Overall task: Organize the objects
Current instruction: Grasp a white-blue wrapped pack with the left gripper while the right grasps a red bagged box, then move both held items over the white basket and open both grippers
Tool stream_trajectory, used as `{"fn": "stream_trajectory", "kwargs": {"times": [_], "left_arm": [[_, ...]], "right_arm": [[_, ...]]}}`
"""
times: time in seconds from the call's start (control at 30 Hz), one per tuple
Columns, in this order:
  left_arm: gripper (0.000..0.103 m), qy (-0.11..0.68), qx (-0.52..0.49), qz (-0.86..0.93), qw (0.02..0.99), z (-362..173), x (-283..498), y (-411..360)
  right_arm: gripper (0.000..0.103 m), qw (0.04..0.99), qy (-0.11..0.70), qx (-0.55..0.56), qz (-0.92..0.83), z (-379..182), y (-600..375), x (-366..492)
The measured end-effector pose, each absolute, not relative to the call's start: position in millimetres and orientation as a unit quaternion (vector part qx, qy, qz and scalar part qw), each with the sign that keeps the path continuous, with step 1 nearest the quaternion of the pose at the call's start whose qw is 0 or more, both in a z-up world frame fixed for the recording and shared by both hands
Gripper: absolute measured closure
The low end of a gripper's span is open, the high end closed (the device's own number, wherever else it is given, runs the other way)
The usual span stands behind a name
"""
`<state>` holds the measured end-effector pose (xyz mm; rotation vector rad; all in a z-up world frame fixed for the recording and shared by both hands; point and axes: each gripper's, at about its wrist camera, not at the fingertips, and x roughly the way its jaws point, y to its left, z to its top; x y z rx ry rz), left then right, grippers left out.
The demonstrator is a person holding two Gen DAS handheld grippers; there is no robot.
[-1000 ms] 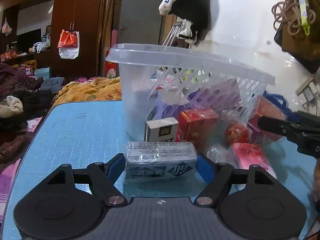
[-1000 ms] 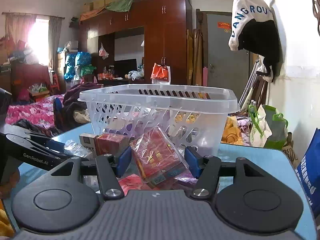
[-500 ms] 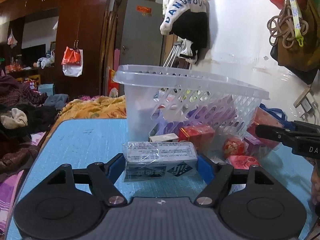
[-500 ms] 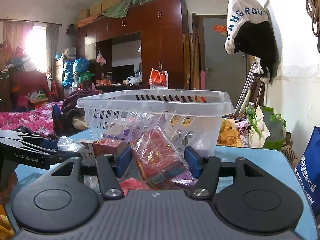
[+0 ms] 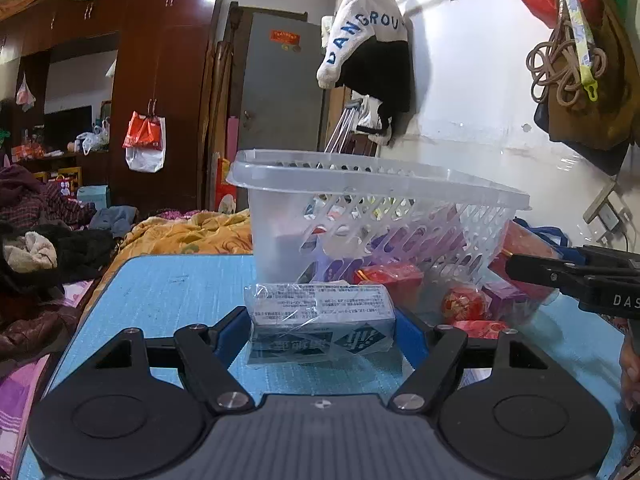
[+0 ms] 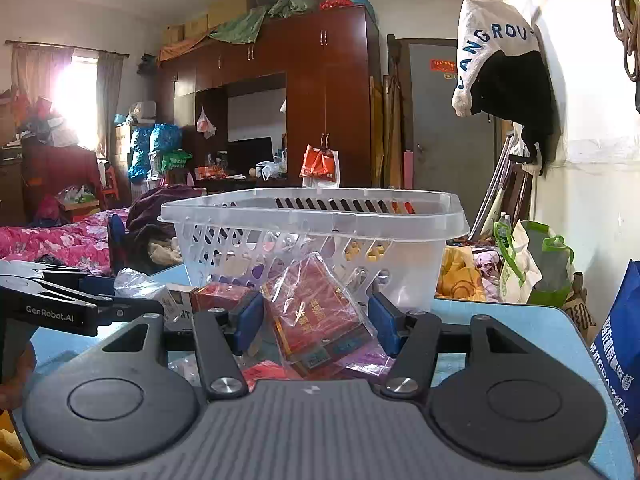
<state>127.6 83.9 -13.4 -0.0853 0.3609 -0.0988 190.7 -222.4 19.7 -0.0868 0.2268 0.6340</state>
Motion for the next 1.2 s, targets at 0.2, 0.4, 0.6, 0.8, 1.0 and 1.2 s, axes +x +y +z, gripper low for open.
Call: {"fn": "stream_trajectory", "kwargs": {"times": [0.2, 0.4, 0.6, 0.8, 1.0, 1.2], "left_arm": [[0.023, 0.079, -0.049, -0.052, 0.994, -5.2, 93.9, 83.6], [0.023, 0.055, -0.056, -0.065, 0.995, 48.1, 102.2, 75.0], [0.023, 0.095, -0.079, -0.044, 0.991, 107.7, 191.7, 71.6], [0.024, 0.19, -0.09, -0.043, 0.977, 90.1, 251.6, 69.6], [0.012, 0.178, -0.069, -0.028, 0.981, 83.0, 254.6, 64.9], [0.008, 0.169, -0.08, -0.023, 0.982, 84.8, 233.1, 69.9]], "right_arm": [[0.042, 0.939, 0.088, 0.003, 0.334, 23.9, -244.7, 180.6], [0.042, 0.942, 0.061, -0.004, 0.329, 77.2, -243.0, 178.1], [0.042, 0.959, 0.111, -0.037, 0.26, 135.3, -202.0, 256.4], [0.043, 0.949, 0.182, -0.029, 0.255, 112.8, -183.5, 308.9], [0.036, 0.947, 0.179, -0.029, 0.264, 100.5, -183.7, 313.5], [0.0, 0.957, 0.126, 0.02, 0.262, 111.8, -220.1, 273.6]]}}
